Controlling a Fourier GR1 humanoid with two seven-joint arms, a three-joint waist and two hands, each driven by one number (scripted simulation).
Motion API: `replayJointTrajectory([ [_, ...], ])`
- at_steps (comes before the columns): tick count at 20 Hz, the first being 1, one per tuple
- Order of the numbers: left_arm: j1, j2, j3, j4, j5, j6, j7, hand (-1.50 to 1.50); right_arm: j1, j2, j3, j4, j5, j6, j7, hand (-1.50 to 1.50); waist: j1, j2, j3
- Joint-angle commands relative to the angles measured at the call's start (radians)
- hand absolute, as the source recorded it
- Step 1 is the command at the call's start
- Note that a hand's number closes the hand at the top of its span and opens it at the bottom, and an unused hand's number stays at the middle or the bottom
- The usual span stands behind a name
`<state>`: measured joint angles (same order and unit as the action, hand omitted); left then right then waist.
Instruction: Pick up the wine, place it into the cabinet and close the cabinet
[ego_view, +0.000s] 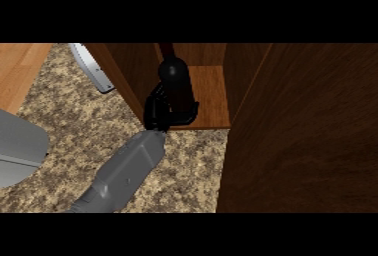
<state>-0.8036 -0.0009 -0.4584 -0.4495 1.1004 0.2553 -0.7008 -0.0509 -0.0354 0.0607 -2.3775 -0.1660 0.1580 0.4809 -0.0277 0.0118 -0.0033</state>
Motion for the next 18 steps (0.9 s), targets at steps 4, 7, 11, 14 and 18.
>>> replayJointTrajectory([
  [4,-0.184,0.005,0.092,0.137,0.032,-0.026,0.049,1.50,0.002,0.027,0.062,-0.034,0.049,-0.030,0.025,-1.50,-0.010,-0.001,0.002],
  [7,-0.218,0.001,0.057,0.108,0.071,0.057,0.089,1.50,-0.031,-0.018,-0.026,0.008,-0.029,0.015,-0.010,-1.50,-0.023,0.001,0.003],
  [11,-0.254,0.001,0.069,0.228,0.031,-0.015,0.095,1.50,-0.007,0.007,0.015,0.023,0.010,0.004,-0.027,-1.50,-0.027,0.005,0.003],
  [14,-0.288,0.001,0.058,0.215,0.063,0.059,0.122,1.50,0.009,0.007,0.024,0.060,-0.012,0.038,-0.070,-1.50,-0.049,0.009,0.003],
  [18,-0.288,0.001,0.080,0.219,0.094,0.031,0.085,1.50,-0.093,0.014,0.036,0.039,0.018,-0.018,0.012,-1.50,-0.048,0.011,0.002],
])
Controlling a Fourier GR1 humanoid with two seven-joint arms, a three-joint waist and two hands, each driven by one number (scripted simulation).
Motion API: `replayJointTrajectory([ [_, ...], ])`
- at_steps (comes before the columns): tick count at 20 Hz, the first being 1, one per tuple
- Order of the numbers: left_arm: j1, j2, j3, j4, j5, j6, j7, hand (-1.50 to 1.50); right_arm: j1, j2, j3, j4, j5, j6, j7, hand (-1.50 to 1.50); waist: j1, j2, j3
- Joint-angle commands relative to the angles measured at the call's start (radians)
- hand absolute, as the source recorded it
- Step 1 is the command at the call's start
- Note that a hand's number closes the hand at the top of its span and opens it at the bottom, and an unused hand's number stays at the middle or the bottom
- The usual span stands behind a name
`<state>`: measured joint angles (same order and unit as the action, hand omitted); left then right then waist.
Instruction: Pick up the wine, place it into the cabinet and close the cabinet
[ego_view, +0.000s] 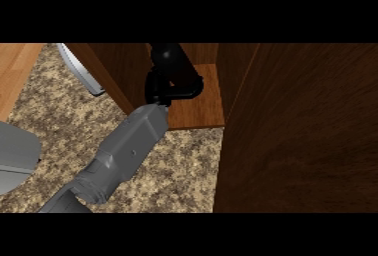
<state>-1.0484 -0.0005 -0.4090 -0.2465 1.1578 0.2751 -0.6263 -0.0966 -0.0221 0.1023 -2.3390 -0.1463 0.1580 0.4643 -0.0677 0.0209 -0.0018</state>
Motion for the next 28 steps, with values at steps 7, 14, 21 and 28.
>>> replayJointTrajectory([
  [7,0.009,0.001,-0.041,-0.020,0.069,0.016,0.016,1.50,-0.080,-0.002,-0.004,0.047,-0.006,-0.007,0.015,-1.50,-0.016,0.002,0.000],
  [14,0.119,0.001,-0.151,-0.111,0.117,0.041,-0.059,1.50,-0.014,-0.002,0.023,0.039,-0.033,0.037,-0.028,-1.50,-0.069,0.010,0.000],
  [21,0.085,0.001,-0.171,-0.135,0.217,0.081,-0.035,1.50,-0.042,-0.007,-0.007,0.043,-0.045,0.024,-0.013,-1.50,-0.065,0.010,0.000],
  [28,0.096,0.000,-0.187,-0.165,0.320,0.129,-0.133,-1.50,-0.048,-0.002,0.021,0.034,-0.026,0.020,-0.004,-1.50,-0.084,0.014,-0.001],
])
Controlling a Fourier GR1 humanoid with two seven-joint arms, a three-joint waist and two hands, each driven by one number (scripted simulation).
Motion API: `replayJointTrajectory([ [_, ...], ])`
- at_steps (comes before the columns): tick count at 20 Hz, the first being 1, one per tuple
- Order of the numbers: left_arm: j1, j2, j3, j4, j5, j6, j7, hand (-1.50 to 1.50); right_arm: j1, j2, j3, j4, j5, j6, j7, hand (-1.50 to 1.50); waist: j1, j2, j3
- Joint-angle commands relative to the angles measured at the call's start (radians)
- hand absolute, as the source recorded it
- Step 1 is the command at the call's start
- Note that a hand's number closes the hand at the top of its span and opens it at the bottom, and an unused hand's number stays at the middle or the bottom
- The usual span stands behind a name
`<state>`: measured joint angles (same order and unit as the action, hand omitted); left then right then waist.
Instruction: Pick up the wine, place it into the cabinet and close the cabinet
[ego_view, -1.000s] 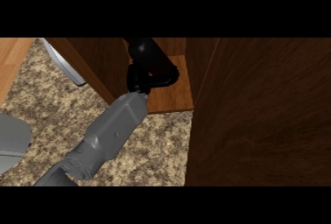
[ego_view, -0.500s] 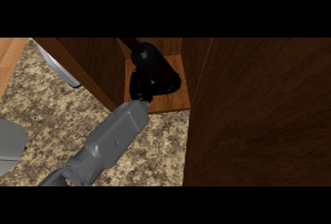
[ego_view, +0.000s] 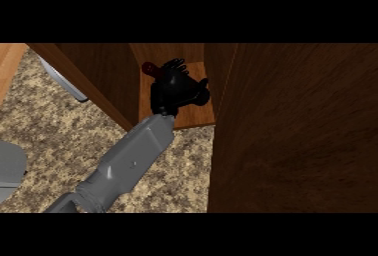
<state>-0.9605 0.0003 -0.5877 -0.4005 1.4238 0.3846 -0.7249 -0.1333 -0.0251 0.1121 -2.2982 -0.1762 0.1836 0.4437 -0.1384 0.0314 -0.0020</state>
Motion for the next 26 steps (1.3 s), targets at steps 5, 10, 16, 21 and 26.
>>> replayJointTrajectory([
  [5,-0.023,0.000,-0.044,-0.006,0.098,0.047,-0.033,-1.50,0.019,0.010,-0.008,0.011,0.000,-0.006,-0.019,-1.50,0.012,-0.002,0.001],
  [10,-0.061,0.000,-0.076,0.042,0.109,0.080,-0.051,-1.50,0.009,0.024,0.046,0.038,0.056,-0.015,-0.033,-1.50,0.000,0.006,0.000],
  [16,-0.085,0.000,-0.178,0.061,0.049,0.103,-0.069,-1.50,0.009,0.014,0.028,0.029,0.034,0.000,-0.037,-1.50,0.019,0.000,0.001],
  [21,-0.112,0.000,-0.213,0.037,0.057,0.138,-0.054,-1.50,0.001,0.009,0.010,0.020,0.018,-0.008,-0.015,-1.50,0.023,-0.004,0.001],
  [26,-0.088,0.000,-0.219,0.041,0.072,0.108,-0.112,-1.50,-0.003,-0.006,-0.011,-0.013,-0.010,-0.006,0.012,-1.50,0.030,-0.004,0.001],
])
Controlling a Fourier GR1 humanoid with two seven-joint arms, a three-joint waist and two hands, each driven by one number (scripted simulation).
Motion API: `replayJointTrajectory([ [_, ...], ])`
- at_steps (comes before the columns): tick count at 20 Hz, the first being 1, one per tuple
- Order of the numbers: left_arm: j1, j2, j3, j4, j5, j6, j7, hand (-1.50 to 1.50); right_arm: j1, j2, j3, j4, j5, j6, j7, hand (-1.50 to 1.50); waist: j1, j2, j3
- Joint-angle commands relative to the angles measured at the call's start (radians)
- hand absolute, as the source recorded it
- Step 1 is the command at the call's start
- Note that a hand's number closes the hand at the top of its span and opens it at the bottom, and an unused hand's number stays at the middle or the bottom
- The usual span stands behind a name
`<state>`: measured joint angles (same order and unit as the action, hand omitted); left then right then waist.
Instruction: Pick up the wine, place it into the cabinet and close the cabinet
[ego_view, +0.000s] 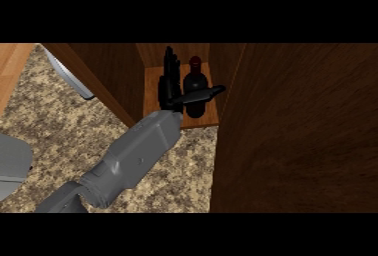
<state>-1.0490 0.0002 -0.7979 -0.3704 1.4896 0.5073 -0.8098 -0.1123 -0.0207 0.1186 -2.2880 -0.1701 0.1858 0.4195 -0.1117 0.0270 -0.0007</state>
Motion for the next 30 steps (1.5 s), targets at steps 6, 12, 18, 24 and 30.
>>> replayJointTrajectory([
  [6,-0.001,0.000,-0.012,-0.034,0.042,-0.041,-0.055,-1.50,0.033,-0.007,-0.005,-0.070,-0.020,-0.008,0.037,-1.50,0.018,-0.007,0.000],
  [12,0.076,0.000,-0.094,-0.135,0.056,-0.032,-0.101,-1.50,0.006,0.017,0.051,-0.016,0.045,-0.026,0.030,-1.50,0.042,-0.012,0.000],
  [18,0.098,0.000,-0.141,-0.210,0.054,-0.004,-0.120,-1.50,0.019,-0.002,-0.002,-0.024,0.013,-0.022,0.029,-1.50,0.064,-0.018,0.001],
  [24,0.213,0.000,-0.156,-0.259,-0.023,-0.006,-0.165,-1.50,0.052,0.002,0.021,-0.085,0.061,-0.047,0.059,-1.50,0.094,-0.025,0.000],
  [30,0.258,0.000,-0.085,-0.326,-0.115,0.020,-0.143,-1.50,0.017,0.019,0.053,-0.101,0.096,-0.103,0.127,-1.50,0.110,-0.029,0.000],
])
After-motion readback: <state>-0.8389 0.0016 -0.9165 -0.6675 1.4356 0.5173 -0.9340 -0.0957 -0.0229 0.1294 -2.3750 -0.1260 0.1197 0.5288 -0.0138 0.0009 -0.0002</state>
